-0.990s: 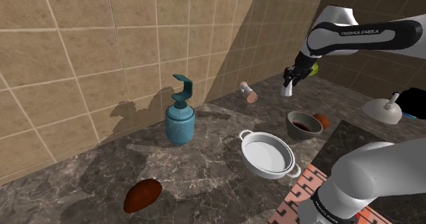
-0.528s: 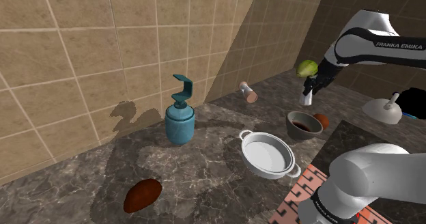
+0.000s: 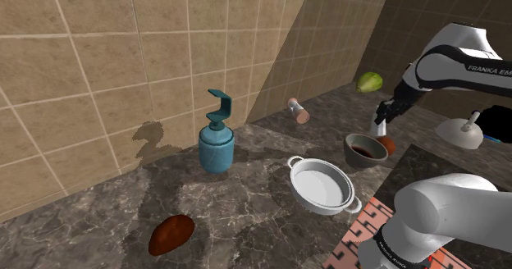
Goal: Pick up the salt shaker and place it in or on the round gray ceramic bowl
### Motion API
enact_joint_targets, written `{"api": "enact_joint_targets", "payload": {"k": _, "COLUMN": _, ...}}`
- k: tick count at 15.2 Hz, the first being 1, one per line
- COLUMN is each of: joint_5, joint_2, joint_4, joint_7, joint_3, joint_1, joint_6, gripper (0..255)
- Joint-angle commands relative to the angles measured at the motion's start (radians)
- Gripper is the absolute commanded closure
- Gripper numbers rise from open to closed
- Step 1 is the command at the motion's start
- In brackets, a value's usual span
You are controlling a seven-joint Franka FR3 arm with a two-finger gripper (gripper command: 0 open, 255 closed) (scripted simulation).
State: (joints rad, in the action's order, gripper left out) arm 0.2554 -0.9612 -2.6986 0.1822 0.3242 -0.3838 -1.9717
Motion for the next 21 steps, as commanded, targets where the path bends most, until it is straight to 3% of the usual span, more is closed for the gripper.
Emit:
{"api": "enact_joint_targets", "payload": {"k": 1, "joint_5": 0.007, "joint_2": -0.002, "joint_4": -0.026, "joint_7": 0.000, "joint_3": 0.006, "joint_1": -0.004, "joint_6": -0.024, "gripper": 255}}
{"api": "enact_joint_targets", "payload": {"k": 11, "joint_5": 0.045, "joint_2": 0.022, "joint_4": -0.147, "joint_7": -0.001, "joint_3": 0.043, "joint_1": -0.024, "joint_6": -0.167, "gripper": 255}}
{"api": "enact_joint_targets", "payload": {"k": 18, "joint_5": 0.045, "joint_2": 0.022, "joint_4": -0.147, "joint_7": -0.001, "joint_3": 0.043, "joint_1": -0.024, "joint_6": -0.167, "gripper": 255}}
{"api": "enact_joint_targets", "payload": {"k": 19, "joint_5": 0.045, "joint_2": 0.022, "joint_4": -0.147, "joint_7": -0.001, "joint_3": 0.043, "joint_1": -0.024, "joint_6": -0.167, "gripper": 0}}
{"api": "enact_joint_targets", "payload": {"k": 21, "joint_5": 0.045, "joint_2": 0.022, "joint_4": -0.147, "joint_7": -0.001, "joint_3": 0.043, "joint_1": -0.024, "joint_6": -0.167, "gripper": 0}}
